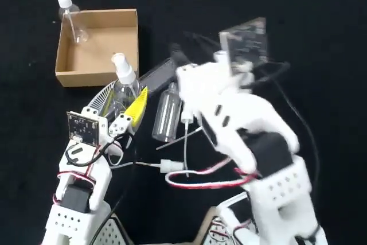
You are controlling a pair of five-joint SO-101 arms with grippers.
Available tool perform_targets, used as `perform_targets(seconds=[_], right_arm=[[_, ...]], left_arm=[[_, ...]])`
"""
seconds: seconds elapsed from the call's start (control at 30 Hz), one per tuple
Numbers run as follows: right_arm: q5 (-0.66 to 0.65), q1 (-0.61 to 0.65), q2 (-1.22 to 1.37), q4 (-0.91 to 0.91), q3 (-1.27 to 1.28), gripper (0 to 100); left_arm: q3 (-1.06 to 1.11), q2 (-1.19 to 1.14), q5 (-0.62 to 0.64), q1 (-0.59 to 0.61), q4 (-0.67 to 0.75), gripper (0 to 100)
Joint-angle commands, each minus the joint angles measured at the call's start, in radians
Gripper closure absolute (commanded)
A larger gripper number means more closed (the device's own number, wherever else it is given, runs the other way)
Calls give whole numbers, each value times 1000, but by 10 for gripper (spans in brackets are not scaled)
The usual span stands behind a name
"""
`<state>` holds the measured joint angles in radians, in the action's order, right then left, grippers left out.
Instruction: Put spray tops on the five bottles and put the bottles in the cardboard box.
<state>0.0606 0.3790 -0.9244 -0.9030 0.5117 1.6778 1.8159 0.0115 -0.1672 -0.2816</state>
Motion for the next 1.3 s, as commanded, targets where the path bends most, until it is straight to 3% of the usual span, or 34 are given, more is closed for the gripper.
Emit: perform_targets(seconds=[0.0, 0.37, 0.47, 0.63, 0.83, 0.97, 1.27], right_arm=[[-9, -87, -84, -40, 110, 878], [0, -52, -323, 213, 627, 879], [0, -26, -364, 238, 702, 879], [0, -26, -383, 238, 751, 879], [0, -26, -383, 238, 774, 879], [0, -26, -386, 236, 780, 879], [0, -25, -384, 236, 783, 879]], left_arm=[[18, 9, 3, -1, 23, 905], [21, 8, 2, 28, 26, 902], [21, 8, 9, 96, 120, 902], [16, 8, 11, 166, 235, 902], [-107, 0, 138, 193, 238, 902], [-168, -9, 150, 208, 238, 902], [-337, -287, 155, 236, 245, 902]])
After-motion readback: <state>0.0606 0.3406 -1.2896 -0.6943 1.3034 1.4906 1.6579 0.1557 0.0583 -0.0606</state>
